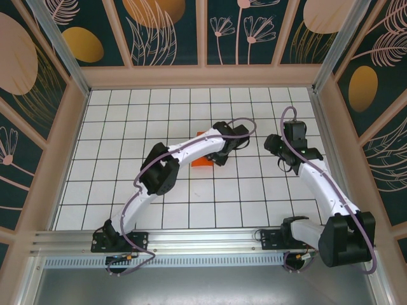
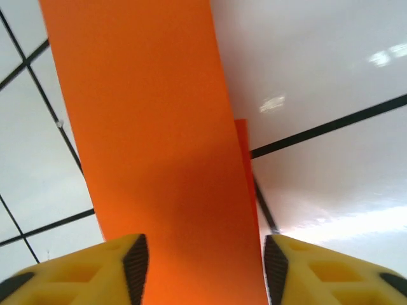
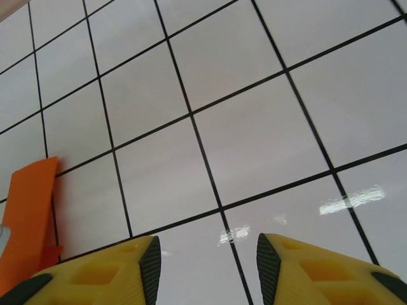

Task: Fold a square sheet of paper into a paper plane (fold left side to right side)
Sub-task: Turn over the paper at the center of the table.

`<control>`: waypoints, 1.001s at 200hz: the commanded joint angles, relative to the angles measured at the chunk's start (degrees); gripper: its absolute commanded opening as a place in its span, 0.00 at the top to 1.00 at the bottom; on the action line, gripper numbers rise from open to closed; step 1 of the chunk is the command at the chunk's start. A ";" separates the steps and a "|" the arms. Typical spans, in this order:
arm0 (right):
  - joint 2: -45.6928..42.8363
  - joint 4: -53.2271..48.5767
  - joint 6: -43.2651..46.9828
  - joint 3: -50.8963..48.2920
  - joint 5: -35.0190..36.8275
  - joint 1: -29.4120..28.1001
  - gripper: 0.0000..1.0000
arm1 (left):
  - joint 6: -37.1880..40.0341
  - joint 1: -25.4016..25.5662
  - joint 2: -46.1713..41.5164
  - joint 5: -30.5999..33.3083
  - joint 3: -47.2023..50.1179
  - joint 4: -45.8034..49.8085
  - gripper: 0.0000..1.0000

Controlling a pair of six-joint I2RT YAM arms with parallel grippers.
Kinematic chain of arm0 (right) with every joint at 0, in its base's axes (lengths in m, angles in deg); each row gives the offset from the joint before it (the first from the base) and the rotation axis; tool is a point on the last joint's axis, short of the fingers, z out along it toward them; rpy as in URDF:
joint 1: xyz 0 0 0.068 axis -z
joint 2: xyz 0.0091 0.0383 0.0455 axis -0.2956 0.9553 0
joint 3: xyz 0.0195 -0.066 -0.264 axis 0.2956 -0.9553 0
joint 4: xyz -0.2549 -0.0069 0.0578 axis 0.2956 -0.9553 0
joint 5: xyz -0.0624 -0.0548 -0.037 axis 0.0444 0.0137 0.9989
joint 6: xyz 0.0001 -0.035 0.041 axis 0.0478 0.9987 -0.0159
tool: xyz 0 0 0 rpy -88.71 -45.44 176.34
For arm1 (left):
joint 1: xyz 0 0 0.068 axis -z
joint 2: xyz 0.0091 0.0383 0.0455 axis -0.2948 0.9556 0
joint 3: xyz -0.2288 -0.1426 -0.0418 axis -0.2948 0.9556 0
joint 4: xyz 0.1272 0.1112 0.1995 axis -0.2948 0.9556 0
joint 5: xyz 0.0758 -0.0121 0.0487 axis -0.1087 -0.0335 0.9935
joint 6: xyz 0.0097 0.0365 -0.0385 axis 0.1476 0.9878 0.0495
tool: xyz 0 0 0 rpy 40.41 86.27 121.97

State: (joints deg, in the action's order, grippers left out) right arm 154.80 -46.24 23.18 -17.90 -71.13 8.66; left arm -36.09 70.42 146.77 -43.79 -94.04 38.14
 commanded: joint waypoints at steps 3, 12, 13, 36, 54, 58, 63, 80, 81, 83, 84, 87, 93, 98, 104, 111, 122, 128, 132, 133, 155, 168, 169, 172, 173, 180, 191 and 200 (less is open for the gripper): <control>-0.38 4.66 -0.25 -1.79 -8.49 0.48 0.54 | 4.15 -0.73 -2.86 -6.32 -4.36 -1.86 0.40; 0.39 7.12 -0.83 -2.33 -12.60 0.45 0.54 | 4.84 -1.63 -5.11 -8.22 -3.83 -3.91 0.37; 0.48 7.34 -0.87 -2.40 -13.19 0.41 0.54 | 4.89 -1.79 -5.38 -8.48 -3.74 -4.18 0.37; 3.87 13.10 -2.98 -2.96 -21.06 -0.58 0.56 | 5.54 -5.83 -13.55 -12.42 2.33 -11.24 0.33; 8.20 16.48 -4.54 -1.30 -23.09 -3.97 0.56 | 5.30 -9.96 -22.21 -15.15 12.83 -19.57 0.29; 9.49 17.09 -4.71 -0.63 -23.32 -4.88 0.56 | 5.23 -11.06 -24.16 -16.24 16.15 -22.40 0.29; 11.14 17.78 -5.10 0.34 -23.51 -6.24 0.56 | 4.99 -12.46 -26.82 -17.66 20.02 -25.44 0.27; 17.31 20.62 -6.26 3.75 -23.45 -10.59 0.56 | 2.70 -18.07 -34.79 -23.77 34.03 -36.35 0.25; 17.64 20.77 -6.40 3.93 -23.45 -10.78 0.56 | 2.54 -18.23 -35.21 -24.29 34.83 -37.05 0.25; 18.49 21.10 -6.50 4.29 -23.44 -11.24 0.56 | 2.04 -19.11 -36.07 -25.35 36.47 -37.76 0.24; 18.89 21.32 -6.60 4.56 -23.44 -11.41 0.56 | 1.86 -19.50 -36.51 -25.92 37.28 -38.46 0.24; 20.03 21.84 -6.88 5.10 -23.52 -12.09 0.56 | 1.17 -20.61 -37.75 -27.52 39.81 -40.70 0.24; 22.26 22.99 -7.42 6.23 -23.69 -13.07 0.56 | -0.54 -22.70 -40.42 -30.54 44.73 -45.49 0.23; 24.35 23.86 -7.78 7.40 -23.82 -13.86 0.57 | -1.88 -24.29 -42.36 -33.10 48.78 -49.35 0.22; 26.65 24.59 -8.01 8.86 -24.04 -14.76 0.57 | -3.83 -25.96 -43.93 -36.08 52.55 -53.32 0.20; 29.45 24.96 -7.94 10.89 -23.85 -15.61 0.57 | -5.78 -27.63 -45.46 -38.79 56.98 -58.04 0.20; 33.49 24.55 -7.24 14.39 -23.25 -16.81 0.57 | -7.81 -29.20 -46.79 -41.31 61.41 -62.85 0.19; 35.46 23.99 -6.70 16.26 -22.63 -17.35 0.58 | -8.56 -29.76 -47.11 -42.55 63.14 -64.80 0.19; 36.83 23.65 -6.34 17.52 -22.24 -17.56 0.58 | -8.99 -30.08 -47.30 -43.34 64.15 -66.09 0.19; 37.12 23.56 -6.22 17.76 -22.13 -17.61 0.58 | -9.10 -30.17 -47.31 -43.57 64.31 -66.38 0.19; 43.20 22.23 -4.88 23.29 -21.34 -17.94 0.58 | -10.74 -30.95 -46.41 -46.64 67.30 -70.65 0.19; 46.36 21.23 -4.10 26.05 -21.57 -18.07 0.58 | -11.06 -31.03 -45.38 -47.44 67.36 -71.70 0.19; 46.58 21.12 -4.04 26.25 -21.54 -18.04 0.58 | -11.10 -31.03 -45.29 -47.47 67.36 -71.83 0.19; 47.22 20.79 -3.92 26.79 -21.51 -18.01 0.58 | -11.20 -31.04 -44.99 -47.65 68.42 -72.12 0.19; 47.41 20.73 -3.91 27.01 -21.60 -18.01 0.58 | -11.22 -31.04 -44.92 -47.70 68.68 -72.21 0.19; 48.67 20.30 -3.60 28.04 -21.80 -18.13 0.58 | -11.47 -31.04 -44.29 -48.27 69.12 -72.85 0.19; 50.40 19.54 -3.09 29.29 -21.66 -18.18 0.58 | -11.76 -30.99 -43.29 -48.91 69.37 -73.61 0.19; 51.45 18.53 -2.57 30.13 -20.87 -18.28 0.58 | -11.76 -31.02 -42.48 -49.21 69.44 -73.92 0.19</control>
State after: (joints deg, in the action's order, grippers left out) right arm 203.41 -24.91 18.24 9.02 -93.00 -9.26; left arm -45.95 39.88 101.83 -89.08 -25.78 -30.04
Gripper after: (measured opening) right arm 0.420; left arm 0.807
